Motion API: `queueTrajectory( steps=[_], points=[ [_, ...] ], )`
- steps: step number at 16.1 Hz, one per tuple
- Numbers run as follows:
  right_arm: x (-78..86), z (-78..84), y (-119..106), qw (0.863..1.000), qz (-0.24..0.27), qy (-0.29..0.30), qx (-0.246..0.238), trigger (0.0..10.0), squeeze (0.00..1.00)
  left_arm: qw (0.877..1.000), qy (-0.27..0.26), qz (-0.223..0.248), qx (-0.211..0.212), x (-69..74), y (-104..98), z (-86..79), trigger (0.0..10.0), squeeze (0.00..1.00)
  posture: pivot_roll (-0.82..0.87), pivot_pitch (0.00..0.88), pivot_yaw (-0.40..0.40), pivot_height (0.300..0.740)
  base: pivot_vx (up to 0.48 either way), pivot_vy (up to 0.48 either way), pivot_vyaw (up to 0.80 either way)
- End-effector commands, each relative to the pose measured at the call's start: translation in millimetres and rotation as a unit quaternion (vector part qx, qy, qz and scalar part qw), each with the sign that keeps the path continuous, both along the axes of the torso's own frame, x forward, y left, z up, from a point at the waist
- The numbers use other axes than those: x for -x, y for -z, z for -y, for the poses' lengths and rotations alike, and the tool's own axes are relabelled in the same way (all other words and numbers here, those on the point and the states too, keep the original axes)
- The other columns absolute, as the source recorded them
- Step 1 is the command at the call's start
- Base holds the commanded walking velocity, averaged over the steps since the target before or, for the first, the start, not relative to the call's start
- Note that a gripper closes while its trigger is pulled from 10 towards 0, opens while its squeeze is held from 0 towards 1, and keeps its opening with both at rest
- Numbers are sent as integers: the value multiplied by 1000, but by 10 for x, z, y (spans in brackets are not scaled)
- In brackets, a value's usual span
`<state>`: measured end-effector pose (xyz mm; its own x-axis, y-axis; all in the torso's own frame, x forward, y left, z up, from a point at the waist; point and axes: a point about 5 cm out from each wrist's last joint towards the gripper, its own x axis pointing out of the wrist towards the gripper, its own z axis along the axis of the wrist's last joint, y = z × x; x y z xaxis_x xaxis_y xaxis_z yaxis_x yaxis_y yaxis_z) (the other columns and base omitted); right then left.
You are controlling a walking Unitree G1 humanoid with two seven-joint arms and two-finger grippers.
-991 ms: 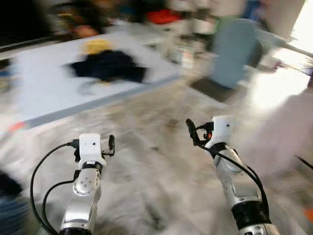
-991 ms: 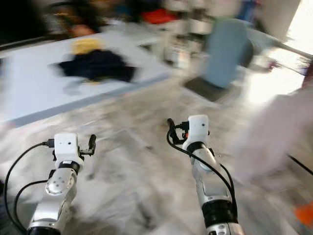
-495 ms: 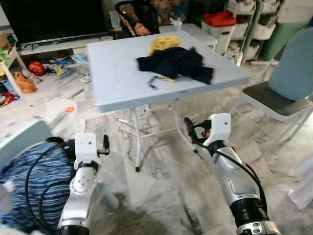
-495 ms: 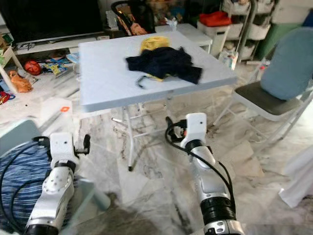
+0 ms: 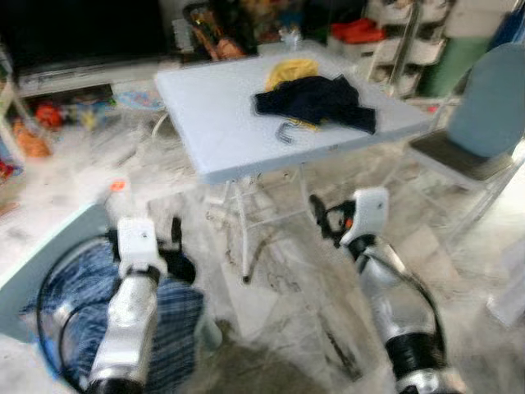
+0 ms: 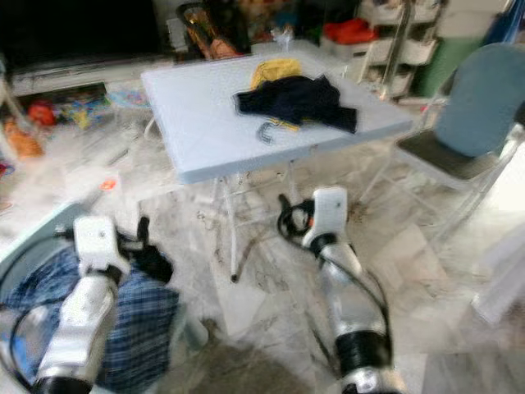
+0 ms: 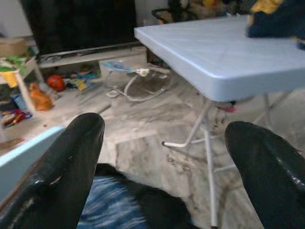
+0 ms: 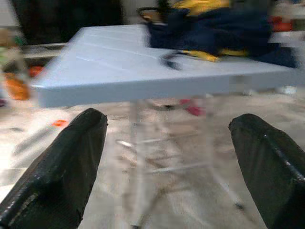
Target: Hang hanger
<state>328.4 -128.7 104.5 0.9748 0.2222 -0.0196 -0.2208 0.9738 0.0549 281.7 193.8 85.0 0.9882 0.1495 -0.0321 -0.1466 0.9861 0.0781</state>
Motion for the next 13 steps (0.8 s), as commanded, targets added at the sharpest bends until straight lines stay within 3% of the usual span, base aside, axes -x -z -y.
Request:
queueTrajectory(
  steps=[1,5,11,13],
  points=[
    [-24,-48,-73,1000,15,-11,5,10000,0,1000,-5,10,2,0,-40,-24,10000,0,-15,0,8,740,0,0,800],
    [-18,-51,-68,1000,15,-11,3,10000,0,999,-14,26,-13,-12,-71,-72,10000,0,-15,0,11,740,0,0,800],
    [-23,-65,-61,1000,13,-12,2,10000,0,1000,-17,21,10,-18,-53,-54,10000,0,-15,0,13,740,0,0,800],
    [-23,-68,-61,1000,13,-13,2,10000,0,1000,-14,19,20,-25,-48,-44,10000,0,-16,0,13,740,0,0,0]
  ],
)
